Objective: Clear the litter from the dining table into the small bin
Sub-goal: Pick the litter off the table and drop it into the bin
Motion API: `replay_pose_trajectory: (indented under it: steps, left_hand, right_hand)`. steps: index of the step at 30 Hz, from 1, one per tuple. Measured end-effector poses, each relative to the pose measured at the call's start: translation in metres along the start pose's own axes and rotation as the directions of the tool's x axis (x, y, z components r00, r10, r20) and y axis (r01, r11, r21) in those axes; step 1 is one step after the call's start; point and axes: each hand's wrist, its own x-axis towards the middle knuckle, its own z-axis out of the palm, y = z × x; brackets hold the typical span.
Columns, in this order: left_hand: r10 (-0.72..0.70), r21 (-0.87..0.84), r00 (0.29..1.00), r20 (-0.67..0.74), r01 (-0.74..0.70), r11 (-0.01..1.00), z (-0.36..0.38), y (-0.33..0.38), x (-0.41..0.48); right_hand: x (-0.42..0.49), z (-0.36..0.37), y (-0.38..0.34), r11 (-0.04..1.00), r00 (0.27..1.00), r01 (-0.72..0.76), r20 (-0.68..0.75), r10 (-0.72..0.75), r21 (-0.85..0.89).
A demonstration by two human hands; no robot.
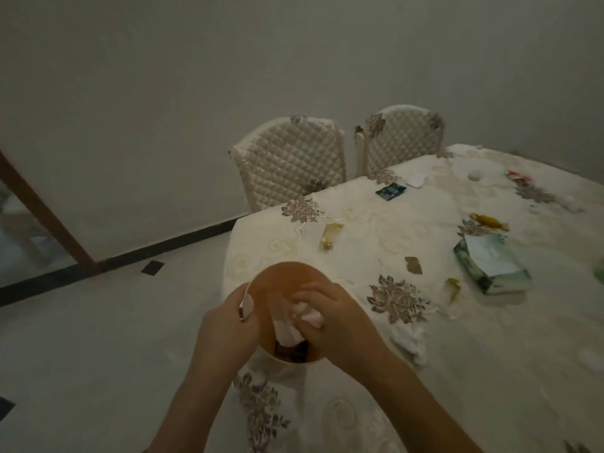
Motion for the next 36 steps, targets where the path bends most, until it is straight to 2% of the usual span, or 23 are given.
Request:
replay_pose_trajectory:
  steps: [3,5,6,8,10,11,14,19,22,24,26,29,31,34,36]
  left_hand:
    - [0.029,0.037,0.999,0.023,-0.03,0.999,0.009,0.006,0.007]
    - [0.033,0.036,0.999,0.029,-0.034,0.999,0.014,0.01,0.012]
    - [0.031,0.037,0.999,0.029,-0.033,0.999,0.016,0.012,0.015]
    - [0.034,0.048,0.999,0.025,-0.036,0.998,0.021,0.014,0.02]
    - [0.04,0.05,0.999,0.015,-0.041,0.998,0.024,0.015,0.024]
    - [0.039,0.048,0.999,0.012,-0.039,0.998,0.025,0.015,0.026]
    - [0.015,0.039,1.0,0.006,-0.016,0.999,0.026,0.011,0.032]
    - [0.038,0.046,0.999,-0.011,-0.038,0.998,0.019,0.004,0.042]
    - [0.053,0.053,0.998,-0.02,-0.052,0.997,0.01,0.0,0.05]
    - [0.085,0.046,0.996,-0.012,-0.084,0.995,0.0,-0.003,0.057]
    - [0.123,0.026,0.992,0.012,-0.123,0.992,-0.013,-0.007,0.068]
    - [0.148,0.003,0.988,0.047,-0.148,0.989,-0.036,-0.019,0.092]
    - [0.174,0.032,0.983,0.059,-0.176,0.984,-0.054,-0.029,0.112]
    - [0.216,0.071,0.974,0.066,-0.221,0.973,-0.081,-0.044,0.14]
    - [0.238,0.088,0.968,0.077,-0.245,0.966,-0.096,-0.052,0.157]
  right_hand:
    - [-0.007,-0.025,0.03,0.994,0.951,-0.106,-0.289,0.107,0.018]
    - [-0.019,-0.034,0.067,0.955,0.893,-0.295,-0.352,0.279,0.007]
    - [-0.027,-0.032,0.089,0.912,0.863,-0.411,-0.328,0.386,-0.009]
    - [-0.046,-0.022,0.125,0.783,0.78,-0.618,-0.184,0.597,-0.078]
    - [-0.067,-0.008,0.148,0.672,0.691,-0.713,-0.037,0.722,-0.2]
    - [-0.075,-0.001,0.154,0.654,0.677,-0.716,-0.015,0.736,-0.245]
    - [-0.091,0.015,0.158,0.715,0.74,-0.665,-0.062,0.669,-0.215]
    - [-0.061,-0.002,0.123,0.823,0.799,-0.563,-0.304,0.519,-0.077]
    - [-0.007,-0.029,0.067,0.929,0.797,-0.364,-0.496,0.345,0.062]
    - [0.027,-0.035,0.028,0.979,0.801,-0.19,-0.564,0.199,0.075]
    - [0.055,-0.022,-0.002,0.996,0.871,-0.062,-0.484,0.083,0.059]
    - [0.082,0.026,-0.023,0.999,0.975,-0.048,-0.218,0.044,-0.013]
    - [0.095,0.06,-0.028,0.991,0.988,-0.067,-0.148,0.05,-0.111]
    - [0.116,0.087,-0.041,0.986,0.989,-0.133,-0.082,0.125,-0.102]
    - [0.132,0.091,-0.052,0.983,0.98,-0.166,-0.129,0.154,-0.083]
